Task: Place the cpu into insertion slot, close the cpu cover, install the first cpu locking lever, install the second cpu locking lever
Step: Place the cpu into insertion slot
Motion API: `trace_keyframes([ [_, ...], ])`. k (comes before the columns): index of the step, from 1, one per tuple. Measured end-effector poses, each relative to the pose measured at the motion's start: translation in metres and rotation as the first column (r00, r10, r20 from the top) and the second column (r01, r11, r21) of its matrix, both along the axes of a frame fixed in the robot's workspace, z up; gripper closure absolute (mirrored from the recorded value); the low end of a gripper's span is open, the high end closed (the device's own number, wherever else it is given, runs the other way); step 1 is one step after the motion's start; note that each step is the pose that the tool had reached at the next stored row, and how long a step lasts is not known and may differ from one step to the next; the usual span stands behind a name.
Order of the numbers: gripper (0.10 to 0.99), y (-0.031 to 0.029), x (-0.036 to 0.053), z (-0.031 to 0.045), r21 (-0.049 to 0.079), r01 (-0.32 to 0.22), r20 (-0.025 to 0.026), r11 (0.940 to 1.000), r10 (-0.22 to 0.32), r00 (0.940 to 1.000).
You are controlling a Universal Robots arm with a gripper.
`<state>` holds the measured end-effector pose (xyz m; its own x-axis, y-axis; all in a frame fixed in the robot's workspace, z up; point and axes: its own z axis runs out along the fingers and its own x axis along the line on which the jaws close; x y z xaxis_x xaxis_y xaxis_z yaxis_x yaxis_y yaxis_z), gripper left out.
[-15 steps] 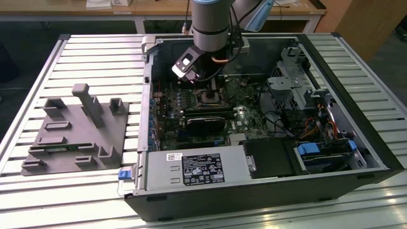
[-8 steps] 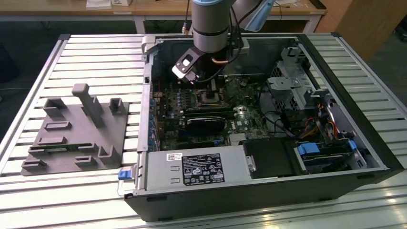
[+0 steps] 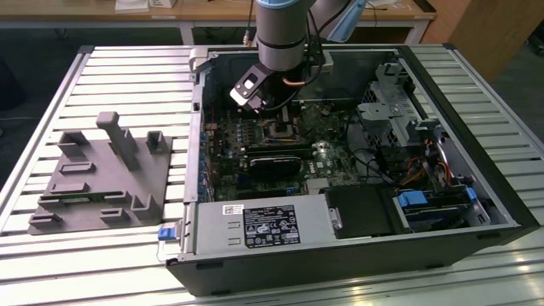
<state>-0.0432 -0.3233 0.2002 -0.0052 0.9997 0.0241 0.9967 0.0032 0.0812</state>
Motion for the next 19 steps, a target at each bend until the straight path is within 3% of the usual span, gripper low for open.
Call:
trace_keyframes([
  [6,0.98,0.0,0.0,0.0002,0.0,0.0,0.0001,1.0,0.0,1.0],
  [9,0.98,0.0,0.0,0.004,0.0,0.0,0.0002,1.0,0.0,1.0],
  [19,0.98,0.0,0.0,0.0283,0.0,0.0,0.0013,1.0,0.0,1.0],
])
